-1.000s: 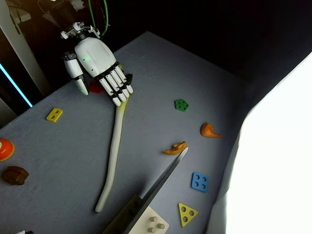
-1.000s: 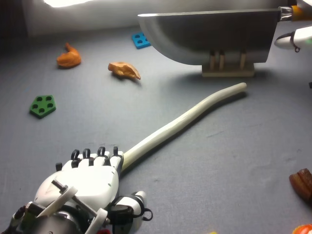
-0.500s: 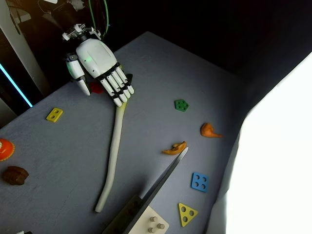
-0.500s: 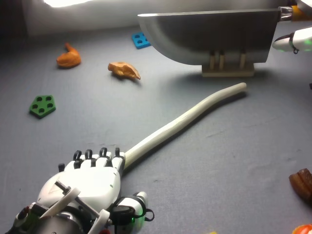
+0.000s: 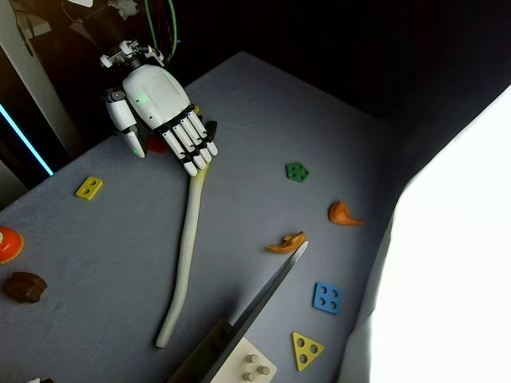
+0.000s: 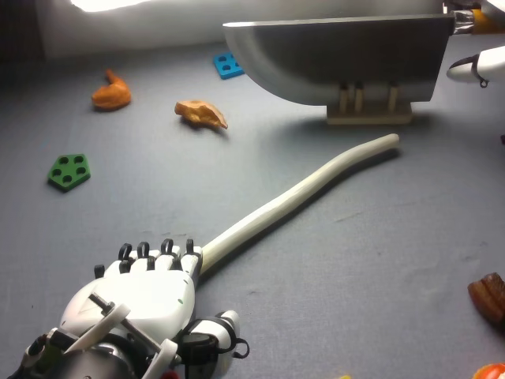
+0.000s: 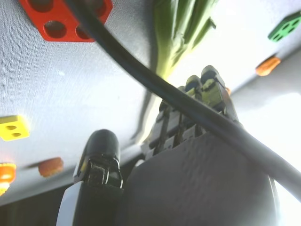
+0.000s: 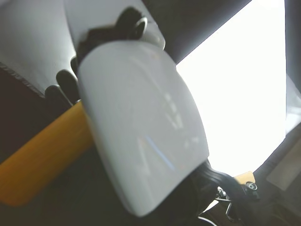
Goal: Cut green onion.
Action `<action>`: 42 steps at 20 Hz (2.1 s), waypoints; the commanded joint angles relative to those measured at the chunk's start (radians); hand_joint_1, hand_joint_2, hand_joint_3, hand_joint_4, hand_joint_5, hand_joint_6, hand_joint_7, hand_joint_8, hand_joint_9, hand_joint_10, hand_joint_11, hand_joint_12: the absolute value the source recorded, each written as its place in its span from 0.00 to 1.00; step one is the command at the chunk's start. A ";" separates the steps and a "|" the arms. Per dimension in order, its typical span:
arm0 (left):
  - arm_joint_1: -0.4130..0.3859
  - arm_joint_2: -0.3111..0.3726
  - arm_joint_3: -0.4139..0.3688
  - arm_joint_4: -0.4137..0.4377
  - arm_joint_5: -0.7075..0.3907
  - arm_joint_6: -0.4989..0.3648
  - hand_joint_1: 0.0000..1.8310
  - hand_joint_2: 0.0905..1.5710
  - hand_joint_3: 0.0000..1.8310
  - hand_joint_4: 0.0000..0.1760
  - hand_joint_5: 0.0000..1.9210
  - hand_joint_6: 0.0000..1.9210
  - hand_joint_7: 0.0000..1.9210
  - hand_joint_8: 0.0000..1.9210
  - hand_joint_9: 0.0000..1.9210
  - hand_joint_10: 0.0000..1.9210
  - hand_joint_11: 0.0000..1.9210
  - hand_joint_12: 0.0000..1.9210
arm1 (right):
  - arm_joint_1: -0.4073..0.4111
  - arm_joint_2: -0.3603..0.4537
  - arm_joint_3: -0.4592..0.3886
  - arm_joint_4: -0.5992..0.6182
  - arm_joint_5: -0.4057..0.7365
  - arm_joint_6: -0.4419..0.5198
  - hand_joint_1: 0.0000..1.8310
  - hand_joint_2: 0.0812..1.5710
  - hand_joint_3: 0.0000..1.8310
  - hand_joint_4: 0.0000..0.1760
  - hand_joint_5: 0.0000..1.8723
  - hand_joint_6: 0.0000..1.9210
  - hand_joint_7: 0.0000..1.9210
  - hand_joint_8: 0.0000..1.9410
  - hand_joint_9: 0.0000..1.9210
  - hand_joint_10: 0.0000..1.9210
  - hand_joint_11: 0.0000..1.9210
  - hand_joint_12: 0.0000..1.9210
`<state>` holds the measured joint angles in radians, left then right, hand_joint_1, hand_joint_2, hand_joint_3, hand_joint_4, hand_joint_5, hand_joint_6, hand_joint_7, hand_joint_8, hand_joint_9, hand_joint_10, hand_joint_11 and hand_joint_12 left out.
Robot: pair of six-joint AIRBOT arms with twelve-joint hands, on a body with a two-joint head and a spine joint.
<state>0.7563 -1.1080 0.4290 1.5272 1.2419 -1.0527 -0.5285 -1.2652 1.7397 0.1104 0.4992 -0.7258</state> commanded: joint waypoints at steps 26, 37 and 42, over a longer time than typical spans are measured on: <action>0.008 -0.025 0.018 0.062 0.041 -0.003 0.01 0.93 0.00 0.00 0.00 0.00 0.00 0.00 0.00 0.00 0.00 0.00 | 0.022 0.014 0.009 0.015 0.138 -0.003 0.86 0.59 0.27 1.00 0.74 1.00 0.80 1.00 0.84 1.00 0.86 1.00; 0.035 -0.041 0.029 0.049 0.039 -0.031 0.03 0.92 0.00 0.00 0.00 0.00 0.00 0.00 0.00 0.00 0.00 0.00 | 0.063 0.026 0.008 0.014 0.211 -0.053 0.85 0.57 0.29 1.00 0.72 1.00 0.80 1.00 0.85 1.00 0.86 1.00; 0.061 -0.048 0.029 0.026 0.037 -0.037 0.03 0.91 0.00 0.00 0.00 0.00 0.00 0.00 0.00 0.00 0.00 0.00 | 0.109 0.053 -0.015 -0.025 0.195 -0.052 0.85 0.57 0.29 1.00 0.74 1.00 0.81 1.00 0.86 1.00 0.87 1.00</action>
<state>0.8116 -1.1503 0.4549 1.5352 1.2446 -1.0893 -0.4381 -1.2232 1.7203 0.0658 0.5667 -0.7891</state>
